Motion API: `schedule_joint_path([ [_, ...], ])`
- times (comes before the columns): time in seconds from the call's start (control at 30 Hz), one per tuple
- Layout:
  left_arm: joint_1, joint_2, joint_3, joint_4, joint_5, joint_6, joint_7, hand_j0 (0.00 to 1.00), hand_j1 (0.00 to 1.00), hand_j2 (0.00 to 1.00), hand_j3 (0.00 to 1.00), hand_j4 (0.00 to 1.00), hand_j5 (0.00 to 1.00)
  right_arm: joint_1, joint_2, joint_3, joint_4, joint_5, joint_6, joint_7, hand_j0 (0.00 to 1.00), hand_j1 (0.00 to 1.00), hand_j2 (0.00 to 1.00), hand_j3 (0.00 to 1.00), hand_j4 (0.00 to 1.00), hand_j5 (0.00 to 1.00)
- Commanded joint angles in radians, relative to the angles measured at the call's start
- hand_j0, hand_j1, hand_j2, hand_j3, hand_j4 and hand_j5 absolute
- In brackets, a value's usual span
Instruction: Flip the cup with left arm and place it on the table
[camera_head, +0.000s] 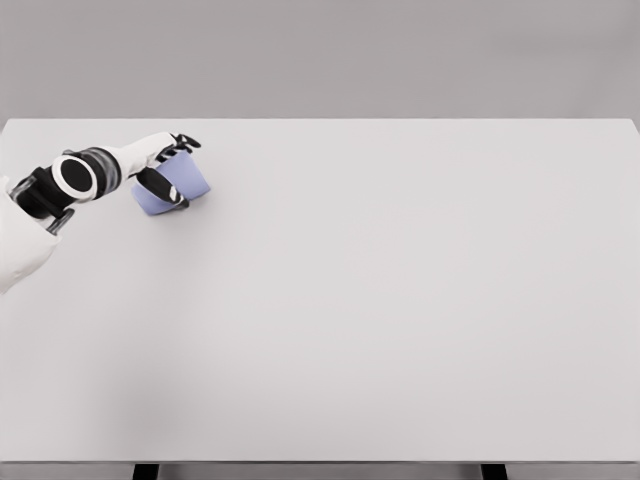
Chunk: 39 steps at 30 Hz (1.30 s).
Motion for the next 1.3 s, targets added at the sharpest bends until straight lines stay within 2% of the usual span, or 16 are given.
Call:
schedule_joint_path([
  [0.0, -0.002, -0.004, -0.003, 0.0, -0.002, -0.001, 0.0, 0.8, 0.8, 0.8, 0.8, 0.8, 0.8, 0.0, 0.0, 0.0, 0.0, 0.0, 0.0, 0.0, 1.0, 1.0, 1.0, 1.0, 1.0, 1.0],
  [0.13, -0.012, -0.007, -0.013, 0.0, -0.002, 0.0, -0.002, 0.75, 0.75, 0.75, 0.75, 0.75, 0.75, 0.0, 0.0, 0.0, 0.0, 0.0, 0.0, 0.0, 1.0, 1.0, 1.0, 1.0, 1.0, 1.0],
  [0.63, -0.04, 0.002, -0.001, -0.002, 0.0, -0.001, 0.0, 0.76, 0.76, 0.76, 0.76, 0.76, 0.76, 0.0, 0.0, 0.0, 0.0, 0.0, 0.0, 0.0, 1.0, 1.0, 1.0, 1.0, 1.0, 1.0],
  [1.27, -0.023, -0.022, 0.131, -0.015, 0.017, -0.02, 0.0, 0.78, 0.78, 0.78, 0.78, 0.78, 0.78, 0.0, 0.0, 0.0, 0.0, 0.0, 0.0, 0.0, 1.0, 1.0, 1.0, 1.0, 1.0, 1.0],
])
